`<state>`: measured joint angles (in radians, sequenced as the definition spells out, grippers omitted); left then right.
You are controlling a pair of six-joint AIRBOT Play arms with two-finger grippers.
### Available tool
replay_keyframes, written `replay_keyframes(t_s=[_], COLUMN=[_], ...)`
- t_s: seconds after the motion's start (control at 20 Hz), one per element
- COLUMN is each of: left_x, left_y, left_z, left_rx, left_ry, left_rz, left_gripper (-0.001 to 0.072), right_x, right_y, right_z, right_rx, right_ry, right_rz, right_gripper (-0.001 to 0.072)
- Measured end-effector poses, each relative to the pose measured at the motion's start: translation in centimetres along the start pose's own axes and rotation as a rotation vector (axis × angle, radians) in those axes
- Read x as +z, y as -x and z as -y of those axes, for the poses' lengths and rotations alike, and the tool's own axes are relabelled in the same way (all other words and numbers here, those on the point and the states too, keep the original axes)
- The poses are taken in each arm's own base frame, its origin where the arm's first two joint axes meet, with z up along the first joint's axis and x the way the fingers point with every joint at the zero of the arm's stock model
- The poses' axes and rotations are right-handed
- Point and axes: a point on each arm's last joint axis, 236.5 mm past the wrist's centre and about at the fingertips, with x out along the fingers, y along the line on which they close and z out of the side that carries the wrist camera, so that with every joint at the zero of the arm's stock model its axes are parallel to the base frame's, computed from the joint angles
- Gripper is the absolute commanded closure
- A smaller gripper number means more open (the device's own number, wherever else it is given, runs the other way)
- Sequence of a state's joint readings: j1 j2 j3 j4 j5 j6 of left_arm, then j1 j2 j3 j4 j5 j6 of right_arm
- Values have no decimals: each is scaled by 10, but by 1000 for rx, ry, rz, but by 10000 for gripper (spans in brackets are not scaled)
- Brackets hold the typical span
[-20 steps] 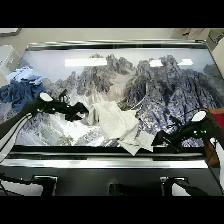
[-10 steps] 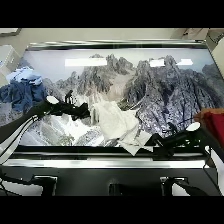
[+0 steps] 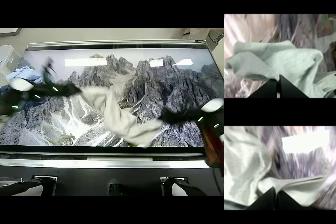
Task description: Fold the clothes and pants, and hang the long-sleeved shirts on hangers.
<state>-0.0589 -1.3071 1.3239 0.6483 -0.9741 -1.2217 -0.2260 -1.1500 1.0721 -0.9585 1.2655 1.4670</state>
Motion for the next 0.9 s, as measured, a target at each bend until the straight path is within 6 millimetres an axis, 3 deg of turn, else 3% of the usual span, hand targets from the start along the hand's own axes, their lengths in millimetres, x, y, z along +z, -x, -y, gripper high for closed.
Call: replay_keyframes(t_s=[0.1, 0.2, 0.3, 0.4, 0.55, 0.7, 0.8, 0.9], left_x=[65, 105, 118, 112, 99, 95, 92, 83], left_y=[71, 147, 212, 256, 295, 311, 301, 271], left_z=[51, 103, 150, 182, 203, 194, 173, 134], left_rx=[-9, -5, 1, 23, 92, 191, 241, 279], left_ry=[-153, -287, -388, -473, -547, -552, -521, -454], left_rz=[220, 420, 581, 665, 734, 749, 702, 597], left_gripper=[681, 681, 681, 681, 681, 681, 681, 681], right_x=[66, 102, 106, 94, 78, 75, 84, 100], right_y=[77, 164, 238, 284, 325, 345, 343, 321], right_z=[-39, -86, -125, -148, -163, -162, -151, -134], right_rx=[-47, -68, -76, -77, -102, -143, -176, -203], right_ry=[142, 257, 339, 388, 430, 430, 402, 364], right_rz=[267, 521, 716, 829, 932, 994, 990, 927], right_gripper=[664, 664, 664, 664, 664, 664, 663, 663])
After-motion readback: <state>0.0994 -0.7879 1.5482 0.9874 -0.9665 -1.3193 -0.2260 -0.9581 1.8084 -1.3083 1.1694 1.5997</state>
